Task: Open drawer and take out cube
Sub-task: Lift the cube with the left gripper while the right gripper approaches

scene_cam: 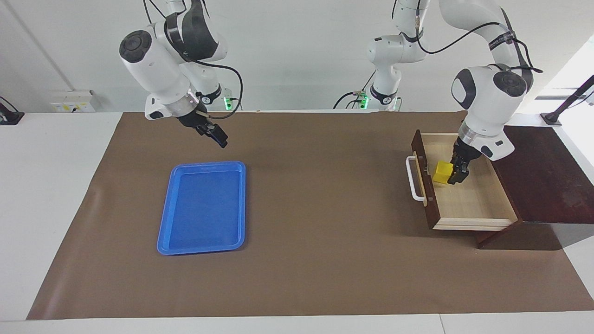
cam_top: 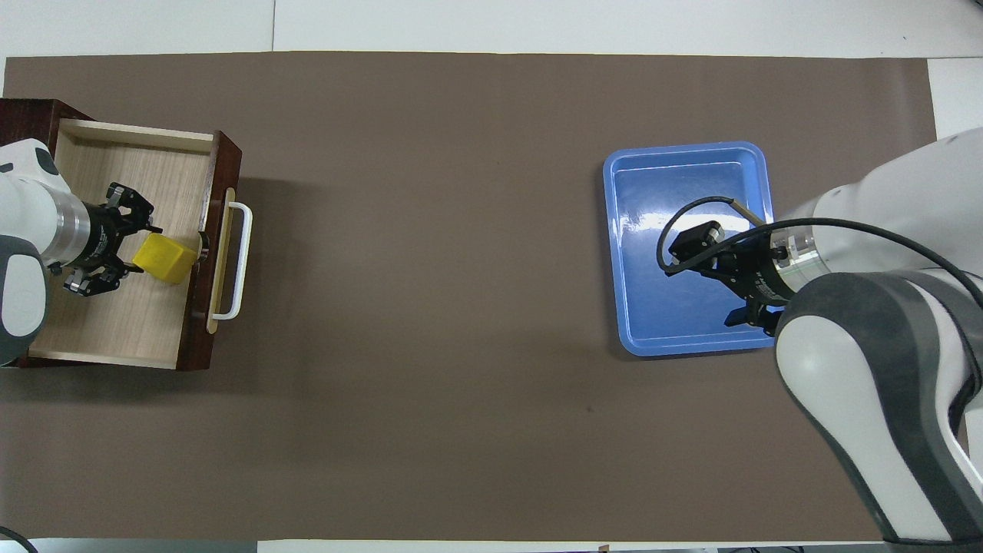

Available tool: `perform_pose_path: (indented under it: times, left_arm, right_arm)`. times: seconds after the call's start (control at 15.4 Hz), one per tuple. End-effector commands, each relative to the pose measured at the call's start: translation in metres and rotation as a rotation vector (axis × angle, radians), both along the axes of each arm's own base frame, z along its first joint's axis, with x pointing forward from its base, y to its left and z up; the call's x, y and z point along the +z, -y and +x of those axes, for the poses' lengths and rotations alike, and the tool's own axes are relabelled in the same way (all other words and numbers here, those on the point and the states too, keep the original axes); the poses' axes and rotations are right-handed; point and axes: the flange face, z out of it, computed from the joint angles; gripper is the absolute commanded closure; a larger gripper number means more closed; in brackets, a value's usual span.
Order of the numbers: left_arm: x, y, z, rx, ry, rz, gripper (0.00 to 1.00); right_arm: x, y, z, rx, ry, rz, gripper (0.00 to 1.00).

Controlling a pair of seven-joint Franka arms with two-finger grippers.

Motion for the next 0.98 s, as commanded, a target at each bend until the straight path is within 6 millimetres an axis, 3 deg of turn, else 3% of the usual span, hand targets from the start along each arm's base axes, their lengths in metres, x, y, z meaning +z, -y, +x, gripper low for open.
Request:
perform_pose_path:
  times: [0.0, 0.2, 0.26, 0.46, 0.72, 0.91]
  left_arm:
    - [0.036, 0.012, 0.026, 0.009, -0.023, -0.013, 1.0]
    - [0.084, 0.056, 0.042, 0.074, -0.006, -0.098, 1.0]
    - [0.092, 0.077, 0.041, 0.103, 0.004, -0.121, 1.0]
    - [0.088, 0.157, 0.024, 0.269, -0.004, -0.144, 1.0]
    - [0.068, 0.236, -0.021, 0.406, -0.022, -0.16, 1.0]
    - [0.059, 0.284, -0.044, 0.469, 0.008, -0.201, 1.0]
  right_arm:
    - [-0.019, -0.014, 0.006, -0.114, -0.019, 0.057, 0.0]
    - [-0.029, -0.018, 0.011, -0.165, -0.035, 0.09, 0.0]
    - [-0.03, -0.018, 0.012, -0.169, -0.037, 0.091, 0.0]
    - [-0.037, -0.037, 0.014, -0.233, -0.058, 0.133, 0.0]
    - [-0.061, -0.062, 0.02, -0.399, -0.111, 0.241, 0.0]
    - [-0.081, -0.077, 0.014, -0.471, -0.156, 0.312, 0.0]
